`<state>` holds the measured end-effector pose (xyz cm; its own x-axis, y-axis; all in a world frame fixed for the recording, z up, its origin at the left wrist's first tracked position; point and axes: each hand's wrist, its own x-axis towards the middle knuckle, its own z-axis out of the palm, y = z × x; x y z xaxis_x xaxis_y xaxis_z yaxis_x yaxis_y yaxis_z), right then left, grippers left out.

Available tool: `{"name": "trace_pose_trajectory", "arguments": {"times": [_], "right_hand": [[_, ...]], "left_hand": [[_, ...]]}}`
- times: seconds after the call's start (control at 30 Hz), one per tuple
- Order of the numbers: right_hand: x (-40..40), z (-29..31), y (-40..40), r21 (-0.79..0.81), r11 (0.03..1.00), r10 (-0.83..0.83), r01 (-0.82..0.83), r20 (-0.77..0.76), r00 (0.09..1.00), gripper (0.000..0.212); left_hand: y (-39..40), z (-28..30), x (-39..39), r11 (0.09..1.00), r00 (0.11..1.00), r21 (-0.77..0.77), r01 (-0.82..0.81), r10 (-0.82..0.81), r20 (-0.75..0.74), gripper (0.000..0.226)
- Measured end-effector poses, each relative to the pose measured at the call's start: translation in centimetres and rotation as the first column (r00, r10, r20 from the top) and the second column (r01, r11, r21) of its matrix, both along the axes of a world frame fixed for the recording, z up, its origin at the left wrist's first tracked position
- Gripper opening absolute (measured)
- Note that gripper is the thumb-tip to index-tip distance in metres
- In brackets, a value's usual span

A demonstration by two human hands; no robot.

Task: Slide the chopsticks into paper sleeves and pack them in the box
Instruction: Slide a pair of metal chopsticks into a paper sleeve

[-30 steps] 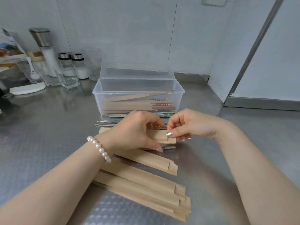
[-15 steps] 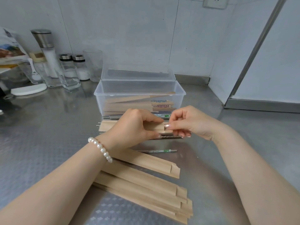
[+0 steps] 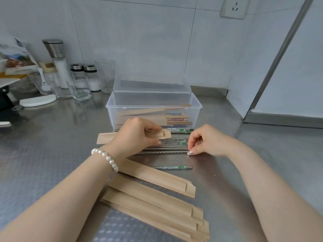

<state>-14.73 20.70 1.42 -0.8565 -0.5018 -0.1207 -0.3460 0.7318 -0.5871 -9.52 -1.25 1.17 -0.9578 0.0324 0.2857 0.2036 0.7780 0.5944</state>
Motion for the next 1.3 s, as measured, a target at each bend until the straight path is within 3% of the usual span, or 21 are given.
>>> {"name": "trace_pose_trajectory", "arguments": {"times": [0.5, 0.57, 0.67, 0.77, 0.87, 0.97, 1.2, 1.3], "right_hand": [[-0.2, 0.3, 0.4, 0.132, 0.990, 0.051, -0.049, -0.008, 0.999, 0.018], [-0.2, 0.8, 1.0, 0.050, 0.999, 0.017, -0.017, -0.009, 1.000, 0.015], [-0.4, 1.5, 2.4, -0.235, 0.970, -0.071, 0.068, -0.005, 0.997, 0.017], [-0.8, 1.7, 3.0, -0.551, 0.816, -0.184, 0.175, 0.041, 0.982, 0.020], [-1.5, 1.7, 3.1, -0.831, 0.473, -0.154, 0.292, 0.248, 0.956, 0.019], [-2.0, 1.6, 3.5, -0.903, 0.214, -0.138, 0.373, 0.350, 0.927, 0.020], [-3.0, 1.1, 4.0, -0.904, -0.045, -0.386, 0.426, 0.409, 0.827, 0.031], [-3.2, 1.0, 4.2, -0.904, -0.044, -0.427, 0.425, 0.402, 0.810, 0.031]], "left_hand": [[-0.2, -0.2, 0.0, 1.000, 1.000, -0.027, -0.005, 0.005, -0.003, 0.042], [-0.4, -0.2, -0.1, 1.000, 1.000, -0.003, -0.016, 0.016, -0.018, 0.042], [-0.7, -0.1, -0.2, 0.998, 0.998, 0.048, -0.034, 0.036, -0.044, 0.040], [-0.8, 0.0, -0.2, 0.996, 0.997, 0.077, -0.047, 0.052, -0.063, 0.040], [-0.9, 0.1, -0.2, 0.996, 0.995, 0.074, -0.056, 0.062, -0.078, 0.039], [-0.9, 0.0, -0.3, 0.998, 0.996, 0.050, -0.048, 0.052, -0.078, 0.040], [-0.6, -0.4, -0.4, 1.000, 0.996, 0.019, -0.004, 0.005, -0.087, 0.043], [-0.7, -0.5, -0.4, 1.000, 0.996, 0.023, -0.005, 0.007, -0.088, 0.044]]}}
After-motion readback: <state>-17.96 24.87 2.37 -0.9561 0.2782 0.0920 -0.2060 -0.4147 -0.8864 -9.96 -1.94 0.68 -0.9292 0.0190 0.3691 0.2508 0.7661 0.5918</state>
